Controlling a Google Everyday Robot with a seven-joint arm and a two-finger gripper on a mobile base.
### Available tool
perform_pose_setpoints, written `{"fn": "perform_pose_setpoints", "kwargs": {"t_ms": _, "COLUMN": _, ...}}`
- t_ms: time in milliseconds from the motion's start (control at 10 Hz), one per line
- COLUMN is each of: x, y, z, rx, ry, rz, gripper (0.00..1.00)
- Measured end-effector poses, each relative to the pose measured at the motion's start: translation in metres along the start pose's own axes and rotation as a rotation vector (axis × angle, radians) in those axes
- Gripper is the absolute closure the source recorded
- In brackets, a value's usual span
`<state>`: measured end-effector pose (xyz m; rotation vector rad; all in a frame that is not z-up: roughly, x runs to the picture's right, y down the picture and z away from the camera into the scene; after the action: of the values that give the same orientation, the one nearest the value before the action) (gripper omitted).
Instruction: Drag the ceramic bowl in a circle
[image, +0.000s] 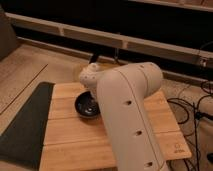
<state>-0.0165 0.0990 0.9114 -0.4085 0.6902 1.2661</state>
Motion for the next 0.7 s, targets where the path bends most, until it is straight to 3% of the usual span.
{"fn": "perform_pose_setpoints", "kwargs": {"t_ms": 100, "x": 0.012, "y": -0.004, "z": -0.004, "rx": 0.014, "ry": 0.012, "rz": 0.017, "gripper": 0.9}}
{"fn": "perform_pose_setpoints", "kwargs": {"t_ms": 300, "x": 0.04, "y": -0.037, "z": -0.006, "rx": 0.097, "ry": 0.058, "rz": 0.11, "gripper": 0.72}}
{"fn": "perform_pose_setpoints", "kwargs": {"t_ms": 500, "x": 0.053, "y": -0.054, "z": -0.006, "rx": 0.134, "ry": 0.082, "rz": 0.16, "gripper": 0.69}}
{"fn": "perform_pose_setpoints", "kwargs": {"t_ms": 700, "x": 0.053, "y": -0.053, "z": -0.006, "rx": 0.134, "ry": 0.081, "rz": 0.157, "gripper": 0.69}}
